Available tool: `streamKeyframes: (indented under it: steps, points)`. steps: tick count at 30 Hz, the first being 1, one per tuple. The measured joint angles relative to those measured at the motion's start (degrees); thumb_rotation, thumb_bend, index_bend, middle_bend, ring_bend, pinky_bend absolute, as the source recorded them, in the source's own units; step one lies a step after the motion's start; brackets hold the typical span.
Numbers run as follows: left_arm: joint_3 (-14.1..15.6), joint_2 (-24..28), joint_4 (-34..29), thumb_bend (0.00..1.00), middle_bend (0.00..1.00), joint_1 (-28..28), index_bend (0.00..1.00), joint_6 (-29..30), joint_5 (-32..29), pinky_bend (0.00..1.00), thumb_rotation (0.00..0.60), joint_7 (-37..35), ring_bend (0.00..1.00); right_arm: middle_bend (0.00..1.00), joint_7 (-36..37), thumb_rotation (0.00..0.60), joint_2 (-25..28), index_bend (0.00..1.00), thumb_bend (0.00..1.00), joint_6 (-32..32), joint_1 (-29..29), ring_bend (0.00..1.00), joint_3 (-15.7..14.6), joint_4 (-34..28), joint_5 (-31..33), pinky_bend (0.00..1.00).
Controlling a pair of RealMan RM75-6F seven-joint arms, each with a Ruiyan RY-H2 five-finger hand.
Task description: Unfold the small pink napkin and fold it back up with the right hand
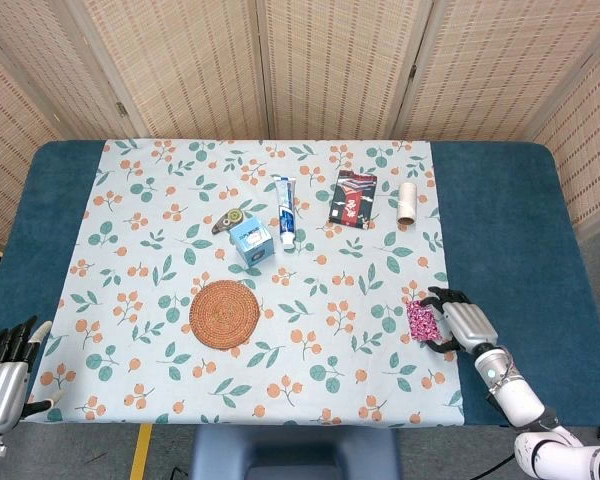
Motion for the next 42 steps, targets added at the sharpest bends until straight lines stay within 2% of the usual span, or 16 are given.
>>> streamKeyframes:
  steps: [24, 32, 37, 42]
  points:
    - [0.0, 0.1, -0.1, 0.17, 0.0, 0.0, 0.11, 0.1, -0.1, 0.0, 0.6, 0.0, 0.06, 0.08, 1.2, 0.59, 0.1, 0.13, 0.32, 0.2, -0.1, 0.0, 0.1, 0.0, -1.3, 0.0]
    - [0.1, 0.1, 0.1, 0.17, 0.0, 0.1, 0.11, 0.2, -0.2, 0.0, 0.6, -0.3, 0.06, 0.08, 1.2, 0.589, 0.5, 0.13, 0.32, 0.3, -0.1, 0.0, -0.1, -0.7, -1.9, 0.0]
    - [-0.2, 0.3, 0.1, 0.17, 0.0, 0.1, 0.11, 0.3, -0.5, 0.0, 0.6, -0.5, 0.06, 0.08, 1.2, 0.589, 2.3, 0.13, 0.32, 3.1, -1.1, 0.0, -0.2, -2.1, -3.6, 0.0]
    - [-1.0, 0.3, -0.2, 0.17, 0.0, 0.0, 0.11, 1.0, -0.7, 0.0, 0.6, 0.1, 0.06, 0.13, 0.6, 0.591, 5.0, 0.13, 0.32, 10.4, -3.5, 0.03, -0.4, -4.2, -7.9, 0.0]
